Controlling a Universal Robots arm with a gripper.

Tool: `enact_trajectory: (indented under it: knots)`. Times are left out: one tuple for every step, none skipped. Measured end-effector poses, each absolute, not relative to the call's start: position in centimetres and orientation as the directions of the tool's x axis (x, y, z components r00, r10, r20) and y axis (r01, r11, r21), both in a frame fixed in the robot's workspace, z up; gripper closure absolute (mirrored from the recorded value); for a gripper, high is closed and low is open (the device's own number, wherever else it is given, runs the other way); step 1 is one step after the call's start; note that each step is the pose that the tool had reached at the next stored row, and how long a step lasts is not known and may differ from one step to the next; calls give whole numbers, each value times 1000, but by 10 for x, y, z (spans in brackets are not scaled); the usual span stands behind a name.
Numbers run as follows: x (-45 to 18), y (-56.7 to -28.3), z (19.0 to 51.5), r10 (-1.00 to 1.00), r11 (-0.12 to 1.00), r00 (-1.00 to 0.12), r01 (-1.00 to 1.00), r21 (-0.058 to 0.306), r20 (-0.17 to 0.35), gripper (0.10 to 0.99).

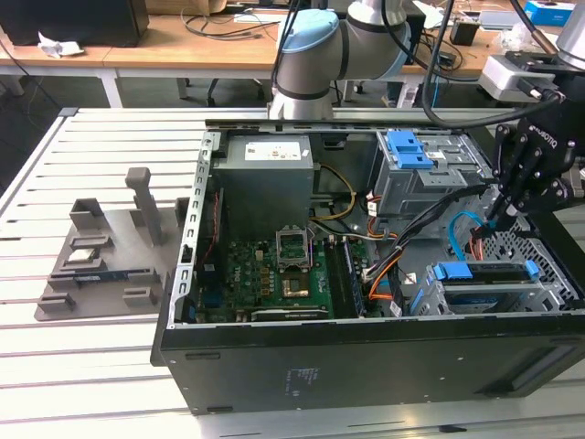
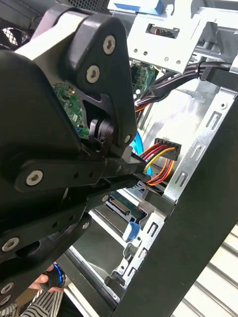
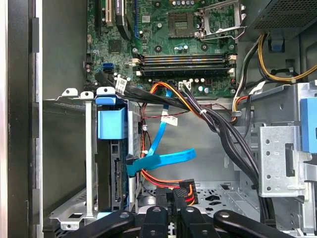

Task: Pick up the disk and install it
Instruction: 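Insert the first disk wire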

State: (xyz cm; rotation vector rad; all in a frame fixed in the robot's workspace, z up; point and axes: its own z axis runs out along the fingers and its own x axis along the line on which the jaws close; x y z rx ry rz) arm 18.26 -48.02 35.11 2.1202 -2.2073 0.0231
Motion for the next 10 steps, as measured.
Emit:
enact_trajectory:
  knots:
    - [183, -480, 351, -997, 42, -39, -998, 45, 69, 922]
    - [183, -480, 351, -997, 42, -39, -998, 45, 69, 922]
    - [183, -481, 351, -997, 42, -39, -998, 45, 69, 922]
    - [182, -483, 351, -997, 42, -39, -998, 45, 70, 922]
    - [181, -485, 351, -997, 42, -39, -998, 45, 70, 922]
    - [178, -491, 351, -997, 42, -39, -998, 45, 70, 922]
    - [177, -493, 351, -997, 42, -39, -998, 45, 70, 922]
    - [177, -496, 351, -997, 42, -39, -998, 45, 70, 922]
    - [176, -501, 351, -997, 41, -38, -998, 45, 70, 922]
    - [176, -504, 351, -997, 41, -38, -998, 45, 70, 922]
